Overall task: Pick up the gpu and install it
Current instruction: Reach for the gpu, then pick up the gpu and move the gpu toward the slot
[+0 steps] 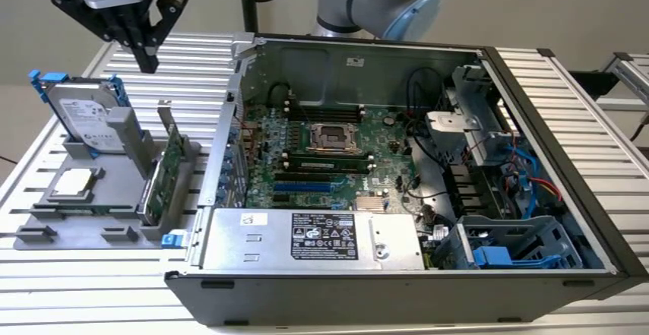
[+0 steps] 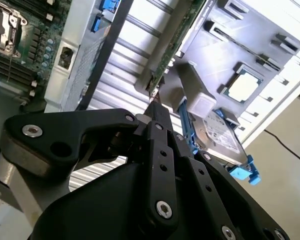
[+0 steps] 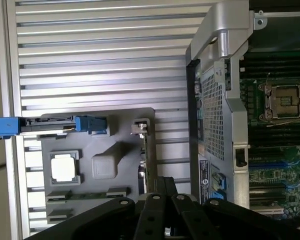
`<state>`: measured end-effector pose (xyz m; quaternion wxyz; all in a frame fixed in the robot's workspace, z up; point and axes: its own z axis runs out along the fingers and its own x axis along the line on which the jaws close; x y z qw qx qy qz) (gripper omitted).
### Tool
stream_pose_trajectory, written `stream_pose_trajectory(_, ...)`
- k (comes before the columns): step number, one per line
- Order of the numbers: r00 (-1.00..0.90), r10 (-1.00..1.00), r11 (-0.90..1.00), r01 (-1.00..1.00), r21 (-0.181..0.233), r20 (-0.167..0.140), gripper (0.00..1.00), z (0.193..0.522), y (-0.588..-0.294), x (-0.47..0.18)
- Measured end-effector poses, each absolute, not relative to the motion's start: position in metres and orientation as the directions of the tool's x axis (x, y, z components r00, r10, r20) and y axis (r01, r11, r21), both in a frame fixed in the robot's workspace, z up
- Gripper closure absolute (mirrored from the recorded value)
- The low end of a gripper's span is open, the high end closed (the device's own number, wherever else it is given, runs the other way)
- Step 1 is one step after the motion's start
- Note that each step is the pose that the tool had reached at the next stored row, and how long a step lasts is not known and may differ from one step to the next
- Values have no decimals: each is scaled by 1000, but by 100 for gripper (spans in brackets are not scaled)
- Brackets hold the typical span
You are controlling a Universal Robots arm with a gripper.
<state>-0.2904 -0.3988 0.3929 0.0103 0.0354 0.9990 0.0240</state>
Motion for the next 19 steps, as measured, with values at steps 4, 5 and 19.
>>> stream_pose_trajectory(4, -997, 71, 996, 70, 49, -19, 100, 393, -399, -296)
stream_pose_trajectory(5, -997, 71, 996, 70, 49, -19, 100, 393, -399, -298)
stream_pose_trajectory(19, -997, 71, 996, 70, 49, -19, 100, 393, -399, -315)
